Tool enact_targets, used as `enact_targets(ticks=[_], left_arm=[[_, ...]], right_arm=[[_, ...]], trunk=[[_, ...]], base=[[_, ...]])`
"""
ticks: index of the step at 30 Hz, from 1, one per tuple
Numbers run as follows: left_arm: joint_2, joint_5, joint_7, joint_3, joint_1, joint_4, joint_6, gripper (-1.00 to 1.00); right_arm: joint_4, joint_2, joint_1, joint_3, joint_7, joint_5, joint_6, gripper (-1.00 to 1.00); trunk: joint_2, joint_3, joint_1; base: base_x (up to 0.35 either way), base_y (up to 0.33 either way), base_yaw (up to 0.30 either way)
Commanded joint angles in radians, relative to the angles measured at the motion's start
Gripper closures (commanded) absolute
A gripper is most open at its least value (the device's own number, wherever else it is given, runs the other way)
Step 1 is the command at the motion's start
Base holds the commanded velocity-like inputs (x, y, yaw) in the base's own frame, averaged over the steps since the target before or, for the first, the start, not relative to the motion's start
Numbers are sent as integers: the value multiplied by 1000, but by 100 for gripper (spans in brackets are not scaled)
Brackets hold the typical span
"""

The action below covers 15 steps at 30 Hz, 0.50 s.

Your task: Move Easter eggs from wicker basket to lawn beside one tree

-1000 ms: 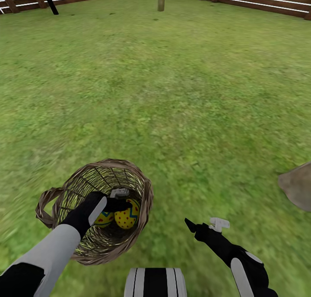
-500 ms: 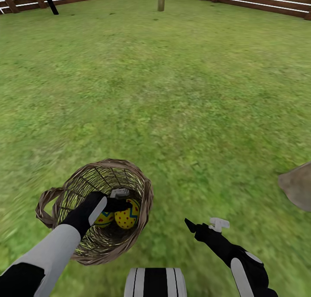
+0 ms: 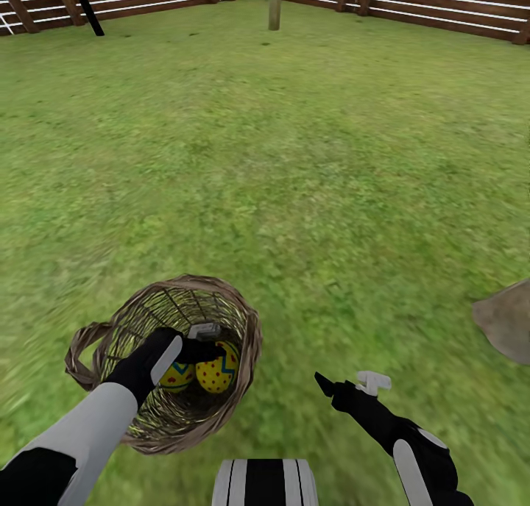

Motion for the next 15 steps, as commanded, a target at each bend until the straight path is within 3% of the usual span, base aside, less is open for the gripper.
enact_targets(ticks=[1, 15], left_arm=[[1, -5, -5, -3, 0, -1, 2, 100], [1, -7, -5, -4, -1, 3, 26, 100]], right_arm=[[-1, 1, 0, -3, 4, -3, 7, -100], [-1, 1, 0, -3, 4, -3, 7, -100]], trunk=[[0, -1, 0], [3, 50, -6]], base=[[0, 0, 0], [0, 0, 0]])
